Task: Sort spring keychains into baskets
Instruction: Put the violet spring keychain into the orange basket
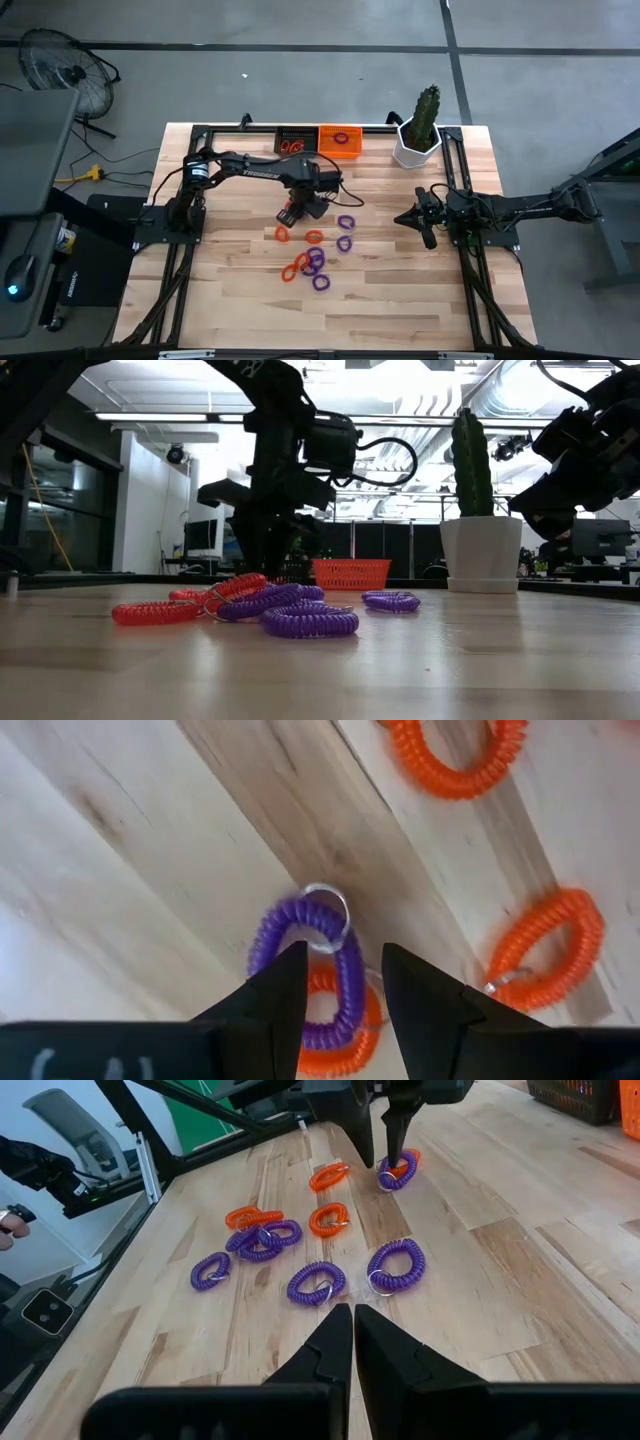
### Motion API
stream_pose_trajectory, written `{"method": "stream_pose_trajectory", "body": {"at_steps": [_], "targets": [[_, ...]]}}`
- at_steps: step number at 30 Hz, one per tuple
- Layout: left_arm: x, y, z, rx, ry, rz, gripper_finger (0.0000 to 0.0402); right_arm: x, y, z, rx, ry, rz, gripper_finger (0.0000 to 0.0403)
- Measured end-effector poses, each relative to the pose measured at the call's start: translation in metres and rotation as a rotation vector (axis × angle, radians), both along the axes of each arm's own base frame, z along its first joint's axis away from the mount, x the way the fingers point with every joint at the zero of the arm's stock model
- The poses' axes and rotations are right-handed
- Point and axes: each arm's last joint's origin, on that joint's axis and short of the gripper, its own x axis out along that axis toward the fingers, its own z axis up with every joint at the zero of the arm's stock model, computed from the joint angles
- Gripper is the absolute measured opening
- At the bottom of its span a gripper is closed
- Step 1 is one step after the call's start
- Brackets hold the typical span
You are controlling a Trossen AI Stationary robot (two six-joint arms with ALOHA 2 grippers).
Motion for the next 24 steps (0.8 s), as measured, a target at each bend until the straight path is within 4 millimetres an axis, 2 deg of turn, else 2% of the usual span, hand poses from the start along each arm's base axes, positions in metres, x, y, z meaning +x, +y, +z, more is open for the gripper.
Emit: {"method": "stream_pose_trajectory", "body": {"at_steps": [14, 24], "targets": [[0.0029, 0.0004, -0.0026, 0.002, -0.038, 0.007, 0.0128, 0.0, 0.0, 0.0, 0.0, 0.0, 0.0, 0.0012], [0.0049, 0.0007, -0.0073, -0.006, -0.028, 0.112, 0.0128, 0.0, 0.0, 0.0, 0.0, 0.0, -0.001, 0.0012]]}}
